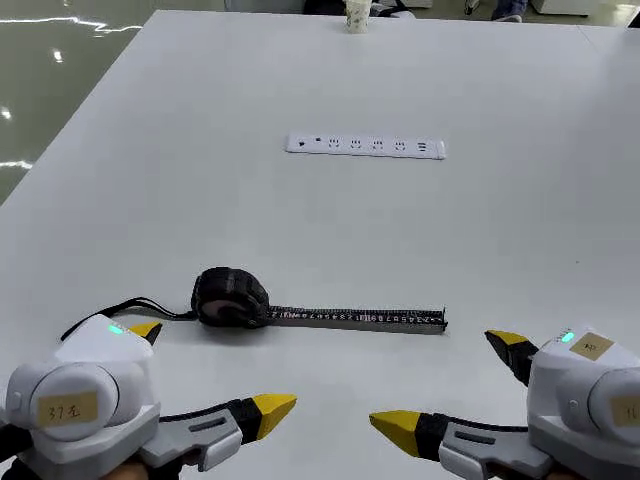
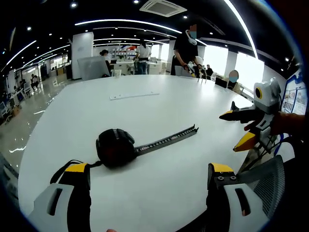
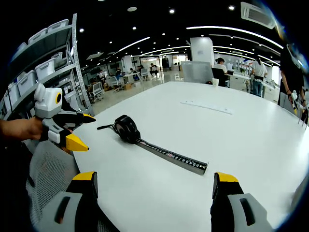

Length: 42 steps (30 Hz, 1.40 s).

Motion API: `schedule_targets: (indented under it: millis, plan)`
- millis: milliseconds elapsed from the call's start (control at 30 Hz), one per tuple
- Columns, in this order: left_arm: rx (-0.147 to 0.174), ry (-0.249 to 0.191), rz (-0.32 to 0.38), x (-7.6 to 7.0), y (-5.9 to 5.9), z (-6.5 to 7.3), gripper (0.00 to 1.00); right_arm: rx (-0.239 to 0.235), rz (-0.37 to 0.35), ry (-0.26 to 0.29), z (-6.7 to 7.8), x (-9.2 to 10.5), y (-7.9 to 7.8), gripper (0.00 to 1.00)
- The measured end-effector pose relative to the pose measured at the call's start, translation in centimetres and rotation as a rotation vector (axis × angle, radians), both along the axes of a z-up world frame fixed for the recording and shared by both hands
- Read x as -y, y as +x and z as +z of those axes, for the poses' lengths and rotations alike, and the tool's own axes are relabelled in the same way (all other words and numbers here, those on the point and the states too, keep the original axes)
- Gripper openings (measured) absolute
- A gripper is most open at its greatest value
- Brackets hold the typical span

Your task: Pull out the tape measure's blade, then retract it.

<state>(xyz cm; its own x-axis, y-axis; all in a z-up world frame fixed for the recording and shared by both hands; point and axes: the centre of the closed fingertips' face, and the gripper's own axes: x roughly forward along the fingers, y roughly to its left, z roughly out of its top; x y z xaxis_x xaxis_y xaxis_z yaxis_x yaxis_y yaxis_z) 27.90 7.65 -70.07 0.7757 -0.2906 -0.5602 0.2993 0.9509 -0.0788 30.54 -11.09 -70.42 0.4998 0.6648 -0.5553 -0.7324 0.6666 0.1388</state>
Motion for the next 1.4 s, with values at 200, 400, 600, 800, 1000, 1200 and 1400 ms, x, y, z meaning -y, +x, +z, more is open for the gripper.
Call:
schedule_targets:
  millis: [200, 400, 600, 800, 1000, 1200, 1400]
  plan:
    - [0.004, 0.001, 0.008, 0.1, 0.1, 0.1, 0.99, -0.008, -0.011, 0.000, 0.0, 0.1, -0.1, 0.99]
    - [0.007, -0.001, 0.012, 0.3, 0.2, 0.2, 0.99, -0.017, -0.008, -0.001, -0.2, -0.1, -0.4, 0.99]
    - [0.008, -0.009, 0.019, 0.4, 0.4, 0.2, 0.99, -0.014, -0.009, 0.001, -0.1, -0.1, -0.4, 0.99]
    - [0.004, -0.007, 0.026, 0.4, 0.7, 0.1, 0.99, -0.015, -0.007, 0.003, -0.1, -0.1, -0.3, 0.99]
    - [-0.001, -0.007, 0.045, 0.0, 1.1, -0.1, 0.98, -0.003, 0.003, 0.002, -0.1, -0.2, 0.0, 0.98]
    - [0.003, -0.017, 0.043, 0.4, 1.7, -0.2, 0.97, 0.018, 0.020, -0.013, -0.4, -0.2, 0.4, 0.97]
    - [0.002, -0.014, 0.046, 0.4, 2.2, -0.4, 0.97, 0.019, 0.025, -0.023, -0.7, 0.1, 0.8, 0.95]
